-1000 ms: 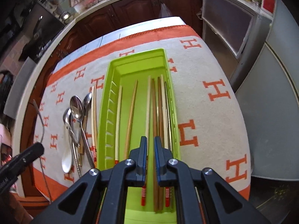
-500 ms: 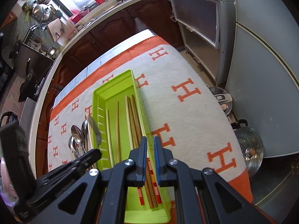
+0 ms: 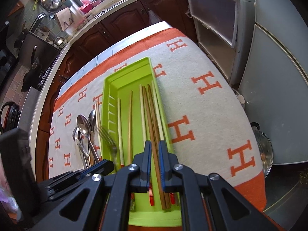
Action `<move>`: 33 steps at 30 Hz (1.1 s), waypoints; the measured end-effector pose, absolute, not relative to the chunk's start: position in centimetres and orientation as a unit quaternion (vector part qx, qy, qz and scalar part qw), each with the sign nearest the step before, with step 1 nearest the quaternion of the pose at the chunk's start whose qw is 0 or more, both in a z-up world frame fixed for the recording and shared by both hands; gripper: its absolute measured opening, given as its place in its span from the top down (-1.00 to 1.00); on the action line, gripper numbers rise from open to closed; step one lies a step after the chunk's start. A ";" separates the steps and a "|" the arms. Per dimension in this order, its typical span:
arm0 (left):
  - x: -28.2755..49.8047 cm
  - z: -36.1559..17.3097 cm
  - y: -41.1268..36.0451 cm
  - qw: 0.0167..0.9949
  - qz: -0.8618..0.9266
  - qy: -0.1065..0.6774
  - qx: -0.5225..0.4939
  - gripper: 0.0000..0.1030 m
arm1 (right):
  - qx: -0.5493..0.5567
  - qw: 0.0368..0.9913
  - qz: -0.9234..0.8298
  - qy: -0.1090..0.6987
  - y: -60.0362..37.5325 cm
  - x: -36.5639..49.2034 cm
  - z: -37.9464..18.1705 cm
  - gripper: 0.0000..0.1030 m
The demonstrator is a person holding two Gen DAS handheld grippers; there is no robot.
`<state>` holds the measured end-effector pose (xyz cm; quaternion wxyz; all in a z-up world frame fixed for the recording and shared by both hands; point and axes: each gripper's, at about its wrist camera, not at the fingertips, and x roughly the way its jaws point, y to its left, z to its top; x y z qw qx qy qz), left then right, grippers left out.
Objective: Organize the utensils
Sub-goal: 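Move both open tools back over the remaining utensils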
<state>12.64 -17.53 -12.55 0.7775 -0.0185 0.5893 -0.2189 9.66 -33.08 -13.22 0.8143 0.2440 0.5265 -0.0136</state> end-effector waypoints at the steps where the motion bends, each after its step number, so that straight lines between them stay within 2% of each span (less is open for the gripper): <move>1: 12.3 -12.1 -17.0 0.778 -0.222 0.587 -0.023 0.94 | 0.241 0.814 -0.013 0.528 -32.8 9.7 -13.3 0.85; 3: 11.9 -11.4 -16.0 0.789 -0.201 0.580 -0.009 0.91 | 0.238 0.813 -0.011 0.532 -32.3 9.6 -13.4 0.85; 8: 11.0 -10.0 -12.3 0.800 -0.187 0.569 -0.030 0.64 | 0.226 0.814 -0.006 0.535 -31.2 9.3 -13.3 0.85; 18: 9.2 -9.2 -6.2 0.840 -0.117 0.530 -0.003 0.55 | 0.192 0.821 0.017 0.537 -27.6 9.0 -12.4 0.85; 20: 8.9 -9.2 -5.2 0.846 -0.101 0.523 0.001 0.39 | 0.187 0.821 0.024 0.539 -26.7 9.0 -12.3 0.85; 22: 8.6 -9.3 -4.4 0.849 -0.091 0.521 0.000 0.33 | 0.179 0.822 0.032 0.540 -25.8 9.1 -12.2 0.85; 33: 7.9 -10.3 -1.3 0.851 -0.062 0.522 0.000 0.33 | 0.150 0.822 0.073 0.544 -21.5 9.3 -11.8 0.85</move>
